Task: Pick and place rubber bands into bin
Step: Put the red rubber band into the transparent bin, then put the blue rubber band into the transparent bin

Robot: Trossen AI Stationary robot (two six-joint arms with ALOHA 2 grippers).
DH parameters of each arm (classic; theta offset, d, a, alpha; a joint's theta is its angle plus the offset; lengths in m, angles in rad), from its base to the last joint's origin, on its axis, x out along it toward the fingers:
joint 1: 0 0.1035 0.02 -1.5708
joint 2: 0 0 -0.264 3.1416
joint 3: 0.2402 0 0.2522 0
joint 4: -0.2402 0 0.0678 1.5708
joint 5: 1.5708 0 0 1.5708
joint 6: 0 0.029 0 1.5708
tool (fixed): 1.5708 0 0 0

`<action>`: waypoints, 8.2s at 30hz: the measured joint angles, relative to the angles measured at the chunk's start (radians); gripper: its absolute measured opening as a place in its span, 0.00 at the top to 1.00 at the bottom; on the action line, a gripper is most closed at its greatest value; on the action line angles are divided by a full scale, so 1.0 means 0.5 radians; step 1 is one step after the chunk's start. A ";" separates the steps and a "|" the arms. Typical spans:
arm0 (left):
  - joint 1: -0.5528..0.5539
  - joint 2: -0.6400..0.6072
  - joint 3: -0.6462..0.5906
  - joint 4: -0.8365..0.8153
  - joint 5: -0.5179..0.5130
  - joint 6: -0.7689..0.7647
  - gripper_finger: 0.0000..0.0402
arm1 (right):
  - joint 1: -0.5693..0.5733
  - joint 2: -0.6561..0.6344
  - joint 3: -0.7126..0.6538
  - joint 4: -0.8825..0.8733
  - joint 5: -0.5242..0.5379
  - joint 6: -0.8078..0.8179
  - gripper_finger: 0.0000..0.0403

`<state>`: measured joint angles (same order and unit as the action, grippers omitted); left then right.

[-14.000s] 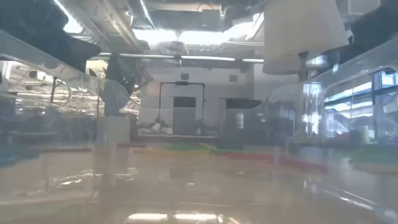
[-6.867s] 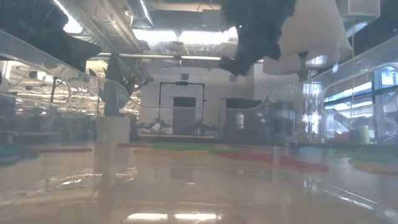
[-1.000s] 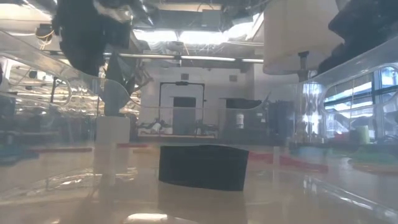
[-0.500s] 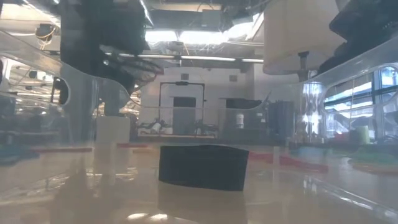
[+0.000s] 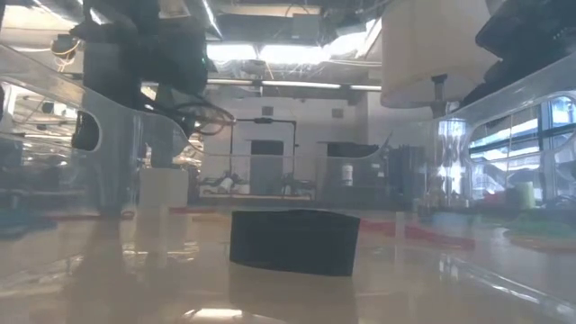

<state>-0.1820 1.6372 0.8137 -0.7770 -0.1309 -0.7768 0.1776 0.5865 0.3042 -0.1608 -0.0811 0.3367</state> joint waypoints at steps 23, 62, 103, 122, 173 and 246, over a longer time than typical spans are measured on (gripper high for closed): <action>-0.020 -0.625 -0.013 -0.030 -0.010 0.170 0.98 | 0.000 0.000 0.000 0.002 0.183 0.417 0.98; -0.260 -0.157 0.680 -0.262 -0.222 -0.199 0.99 | 0.000 0.001 0.002 -0.001 0.174 0.293 0.98; -0.654 1.468 2.975 -1.159 0.214 -0.167 1.00 | 0.011 0.000 0.002 -0.335 0.083 0.154 0.96; -0.625 1.795 2.975 -1.009 0.237 -0.227 0.82 | 0.011 0.000 0.001 -0.334 0.001 0.153 0.96; -0.211 -0.613 0.207 0.480 -0.039 1.021 1.00 | -0.160 1.551 0.930 -0.816 0.450 0.632 0.94; -0.147 -2.019 -0.583 0.559 0.196 1.125 0.99 | 0.672 2.858 3.249 -1.962 1.048 1.795 1.00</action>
<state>-0.2554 0.6277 0.5220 -0.4976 -0.0330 -0.2145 0.5135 2.0153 1.9285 -1.1420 0.4431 1.2343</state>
